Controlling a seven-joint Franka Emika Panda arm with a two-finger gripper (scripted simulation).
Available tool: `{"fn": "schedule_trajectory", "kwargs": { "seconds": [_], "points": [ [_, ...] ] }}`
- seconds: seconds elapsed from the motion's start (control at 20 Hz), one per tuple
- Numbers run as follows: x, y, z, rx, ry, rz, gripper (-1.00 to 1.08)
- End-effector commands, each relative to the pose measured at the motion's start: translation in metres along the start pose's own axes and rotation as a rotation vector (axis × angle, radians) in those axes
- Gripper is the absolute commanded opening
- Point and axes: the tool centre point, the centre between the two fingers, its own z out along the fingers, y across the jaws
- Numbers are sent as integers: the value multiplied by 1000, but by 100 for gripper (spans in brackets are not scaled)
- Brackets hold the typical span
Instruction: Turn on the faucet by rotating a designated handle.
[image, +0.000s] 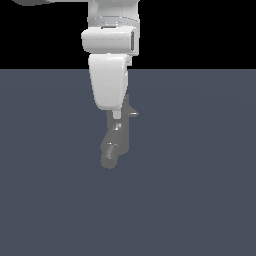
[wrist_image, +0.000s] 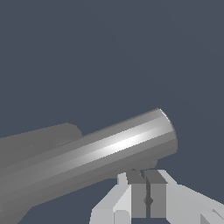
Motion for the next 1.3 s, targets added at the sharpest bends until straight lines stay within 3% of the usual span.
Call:
{"fn": "schedule_trajectory", "kwargs": {
  "seconds": [0.0, 0.15, 0.2, 0.25, 1.25],
  "points": [
    [25, 0, 0, -1, 0, 23, -100],
    [42, 0, 0, -1, 0, 24, -100],
    [42, 0, 0, -1, 0, 24, -100],
    [25, -1, 0, 0, 0, -2, -100],
    [91, -59, 0, -1, 1, 17, -100]
  ]
}}
